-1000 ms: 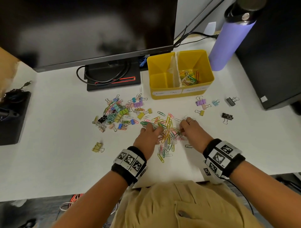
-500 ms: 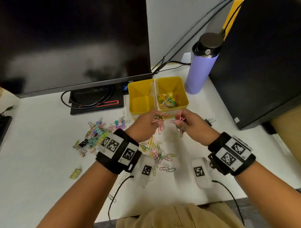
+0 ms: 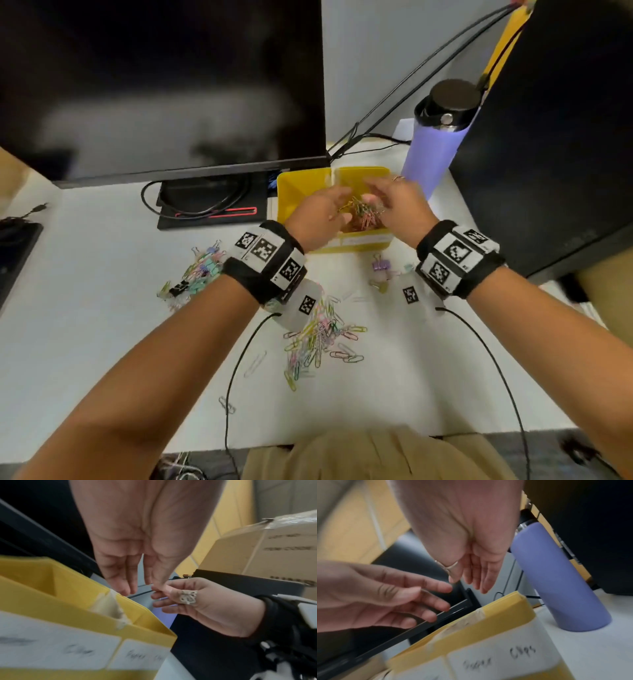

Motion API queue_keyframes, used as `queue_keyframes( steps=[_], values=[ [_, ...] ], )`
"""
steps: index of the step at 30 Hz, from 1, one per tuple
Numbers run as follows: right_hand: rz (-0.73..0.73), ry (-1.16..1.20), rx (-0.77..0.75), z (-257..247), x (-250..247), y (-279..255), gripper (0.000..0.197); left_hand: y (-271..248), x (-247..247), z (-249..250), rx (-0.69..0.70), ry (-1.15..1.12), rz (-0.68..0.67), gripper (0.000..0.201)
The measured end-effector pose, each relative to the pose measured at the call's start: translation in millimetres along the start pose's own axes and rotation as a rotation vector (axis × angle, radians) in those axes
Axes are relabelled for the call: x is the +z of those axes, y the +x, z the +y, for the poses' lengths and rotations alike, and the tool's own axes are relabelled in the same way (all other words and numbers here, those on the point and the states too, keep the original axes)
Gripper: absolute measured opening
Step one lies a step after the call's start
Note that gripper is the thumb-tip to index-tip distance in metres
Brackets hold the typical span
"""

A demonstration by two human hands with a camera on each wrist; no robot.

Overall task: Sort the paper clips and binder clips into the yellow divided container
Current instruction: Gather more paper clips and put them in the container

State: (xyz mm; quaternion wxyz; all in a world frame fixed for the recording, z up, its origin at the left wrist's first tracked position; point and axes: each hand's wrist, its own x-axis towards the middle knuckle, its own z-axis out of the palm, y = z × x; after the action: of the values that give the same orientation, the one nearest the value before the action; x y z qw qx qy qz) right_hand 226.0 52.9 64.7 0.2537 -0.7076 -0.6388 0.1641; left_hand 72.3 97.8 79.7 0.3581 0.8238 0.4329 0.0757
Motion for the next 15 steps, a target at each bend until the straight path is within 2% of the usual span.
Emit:
queue_keyframes(
  steps=[2, 5, 6, 8, 9, 10, 12, 15],
  values=[
    [-0.034, 0.067, -0.13, -3, 10, -28, 0.026, -42, -3, -21, 0.056, 0.059, 0.057, 0.04],
    [-0.367, 0.028, -0.185, 2, 44, -73, 0.031, -112, 11, -68, 0.033, 0.108, 0.071, 0.034],
    [-0.499, -0.013, -0.164, 4, 56, -85, 0.037, -135, 22, -84, -0.011, 0.121, 0.053, 0.043],
    [-0.688, -0.115, -0.133, 8, 75, -102, 0.056, -177, 44, -114, -0.15, 0.168, -0.005, 0.078],
    [-0.724, -0.173, -0.131, 9, 82, -107, 0.064, -194, 55, -127, -0.207, 0.202, -0.035, 0.092],
    [-0.737, -0.231, -0.132, 11, 87, -111, 0.071, -210, 66, -139, -0.236, 0.251, -0.066, 0.097],
    [-0.75, -0.32, -0.124, 12, 92, -116, 0.084, -234, 83, -157, -0.235, 0.398, -0.123, 0.089],
    [-0.747, -0.357, -0.143, 12, 99, -119, 0.119, -244, 99, -167, -0.264, 0.518, -0.154, 0.08]
  ],
)
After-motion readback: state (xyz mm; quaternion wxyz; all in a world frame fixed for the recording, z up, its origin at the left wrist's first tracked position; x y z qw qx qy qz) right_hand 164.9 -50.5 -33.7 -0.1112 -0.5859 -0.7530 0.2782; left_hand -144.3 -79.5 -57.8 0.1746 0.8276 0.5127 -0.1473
